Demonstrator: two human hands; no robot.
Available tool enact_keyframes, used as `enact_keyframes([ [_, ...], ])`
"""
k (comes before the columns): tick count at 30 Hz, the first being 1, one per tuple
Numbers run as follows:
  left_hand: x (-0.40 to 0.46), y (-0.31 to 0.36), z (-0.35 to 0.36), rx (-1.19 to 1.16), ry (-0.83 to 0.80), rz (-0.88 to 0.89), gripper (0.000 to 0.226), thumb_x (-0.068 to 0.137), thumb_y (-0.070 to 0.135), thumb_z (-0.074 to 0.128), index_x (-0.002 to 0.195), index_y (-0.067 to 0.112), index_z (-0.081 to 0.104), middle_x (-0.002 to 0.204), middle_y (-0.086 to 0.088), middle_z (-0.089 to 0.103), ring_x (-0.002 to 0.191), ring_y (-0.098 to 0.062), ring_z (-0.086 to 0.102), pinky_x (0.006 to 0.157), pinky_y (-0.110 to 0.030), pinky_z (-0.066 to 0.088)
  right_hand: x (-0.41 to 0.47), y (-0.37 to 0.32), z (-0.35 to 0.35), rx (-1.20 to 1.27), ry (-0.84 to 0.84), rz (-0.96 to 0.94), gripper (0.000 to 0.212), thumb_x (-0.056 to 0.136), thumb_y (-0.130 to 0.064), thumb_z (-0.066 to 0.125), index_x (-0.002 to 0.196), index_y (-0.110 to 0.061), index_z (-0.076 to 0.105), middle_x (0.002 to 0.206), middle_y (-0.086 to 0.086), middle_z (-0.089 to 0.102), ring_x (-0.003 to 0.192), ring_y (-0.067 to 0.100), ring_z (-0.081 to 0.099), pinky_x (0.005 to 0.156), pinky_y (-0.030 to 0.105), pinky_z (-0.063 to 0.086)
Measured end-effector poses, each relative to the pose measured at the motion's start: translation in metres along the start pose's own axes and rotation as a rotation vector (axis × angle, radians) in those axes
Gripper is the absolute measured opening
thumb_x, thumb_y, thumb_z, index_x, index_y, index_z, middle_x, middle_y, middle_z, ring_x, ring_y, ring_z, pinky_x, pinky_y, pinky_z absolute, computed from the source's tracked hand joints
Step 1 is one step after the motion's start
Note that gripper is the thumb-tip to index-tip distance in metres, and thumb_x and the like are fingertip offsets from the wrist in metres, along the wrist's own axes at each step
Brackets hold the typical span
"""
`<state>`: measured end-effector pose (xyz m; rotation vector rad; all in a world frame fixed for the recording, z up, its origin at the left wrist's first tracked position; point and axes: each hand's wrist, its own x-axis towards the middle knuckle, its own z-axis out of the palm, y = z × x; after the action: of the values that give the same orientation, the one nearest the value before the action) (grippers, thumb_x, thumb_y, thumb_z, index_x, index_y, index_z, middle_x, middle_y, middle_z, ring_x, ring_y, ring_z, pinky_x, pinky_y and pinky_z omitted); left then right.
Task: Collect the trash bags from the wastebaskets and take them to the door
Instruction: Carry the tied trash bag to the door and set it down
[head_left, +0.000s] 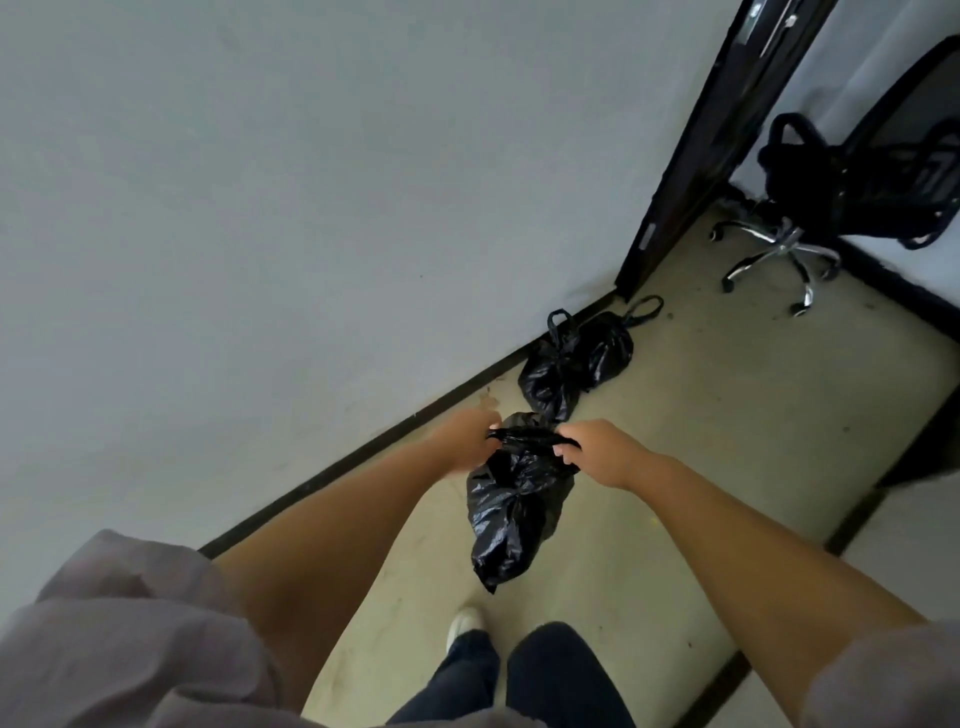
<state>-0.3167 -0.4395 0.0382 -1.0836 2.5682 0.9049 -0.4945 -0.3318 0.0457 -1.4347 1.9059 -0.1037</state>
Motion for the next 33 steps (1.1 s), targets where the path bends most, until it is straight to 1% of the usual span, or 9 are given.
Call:
enact_keyframes([
  [6,0.111,-0.025,0.002,-0.038,0.056,-0.057,0.025,0.094,0.014,0.049,0.116,0.007,0.059,0.121,-0.009,0.054,0.112,-0.026,0.053,0.090,-0.031,0.042,0.121,0.047,-0.024,0.059,-0.020,-0.006,0.020,0.098,-0.019,0.044,0.089,-0.005,0.055,0.097,0.014,0.067,0.093,0.035,0.064,0.069,0.036,0.047],
  [10,0.203,-0.067,0.031,-0.033,0.049,-0.106,0.030,0.094,0.015,0.046,0.122,0.012,0.056,0.123,-0.009,0.052,0.115,-0.027,0.052,0.094,-0.037,0.046,0.218,0.089,-0.008,0.105,-0.050,-0.034,0.024,0.098,-0.020,0.044,0.091,0.001,0.053,0.103,0.021,0.068,0.102,0.040,0.062,0.085,0.053,0.051],
  [12,0.244,-0.093,0.052,0.011,0.034,-0.116,0.031,0.094,0.016,0.045,0.123,0.013,0.054,0.125,-0.009,0.050,0.116,-0.028,0.051,0.094,-0.038,0.046,0.263,0.111,0.010,0.123,-0.033,-0.046,0.024,0.099,-0.019,0.043,0.085,-0.001,0.051,0.106,0.018,0.068,0.091,0.021,0.068,0.078,0.042,0.054],
  [14,0.279,-0.119,0.072,0.090,0.036,-0.105,0.033,0.095,0.018,0.044,0.126,0.014,0.051,0.128,-0.008,0.049,0.118,-0.027,0.049,0.096,-0.039,0.045,0.301,0.126,0.028,0.127,0.007,-0.063,0.022,0.100,-0.017,0.042,0.098,-0.002,0.057,0.113,0.012,0.068,0.064,-0.011,0.057,0.059,0.012,0.045],
  [16,0.309,-0.142,0.086,0.233,0.091,-0.066,0.035,0.096,0.020,0.042,0.130,0.016,0.046,0.131,-0.007,0.049,0.121,-0.027,0.047,0.101,-0.038,0.041,0.337,0.137,0.045,0.169,0.085,-0.089,0.025,0.100,-0.014,0.040,0.111,0.000,0.057,0.116,0.009,0.067,0.046,-0.017,0.049,0.046,0.007,0.038],
  [19,0.346,-0.175,0.095,0.501,0.196,-0.031,0.047,0.096,0.018,0.040,0.143,0.018,0.033,0.146,-0.007,0.038,0.137,-0.026,0.033,0.118,-0.042,0.019,0.391,0.155,0.068,0.204,0.184,-0.157,0.022,0.099,-0.012,0.041,0.102,0.003,0.057,0.114,0.011,0.067,0.052,-0.022,0.050,0.050,0.002,0.039],
  [23,0.383,-0.221,0.095,0.863,0.344,-0.010,0.059,0.096,0.014,0.035,0.151,0.018,0.013,0.159,-0.009,0.014,0.149,-0.024,0.005,0.115,-0.054,-0.012,0.448,0.185,0.099,0.218,0.301,-0.180,0.025,0.098,-0.013,0.044,0.111,0.001,0.059,0.109,0.010,0.068,0.101,0.014,0.065,0.084,0.023,0.050],
  [29,0.402,-0.297,0.096,1.198,0.566,-0.073,0.062,0.095,0.023,0.033,0.152,0.015,0.010,0.160,-0.011,-0.001,0.148,-0.025,-0.010,0.104,-0.056,-0.031,0.495,0.235,0.160,0.193,0.406,-0.164,0.019,0.096,-0.008,0.047,0.101,0.002,0.062,0.100,0.012,0.068,0.096,0.019,0.064,0.085,0.030,0.051],
  [33,0.409,-0.336,0.091,1.353,0.650,-0.029,0.067,0.093,0.036,0.033,0.151,0.015,0.008,0.156,-0.007,-0.015,0.139,-0.021,-0.035,0.111,-0.049,-0.027,0.508,0.258,0.197,0.083,0.435,-0.132,0.020,0.096,-0.014,0.048,0.092,0.001,0.060,0.093,0.011,0.061,0.094,0.028,0.061,0.078,0.038,0.051],
])
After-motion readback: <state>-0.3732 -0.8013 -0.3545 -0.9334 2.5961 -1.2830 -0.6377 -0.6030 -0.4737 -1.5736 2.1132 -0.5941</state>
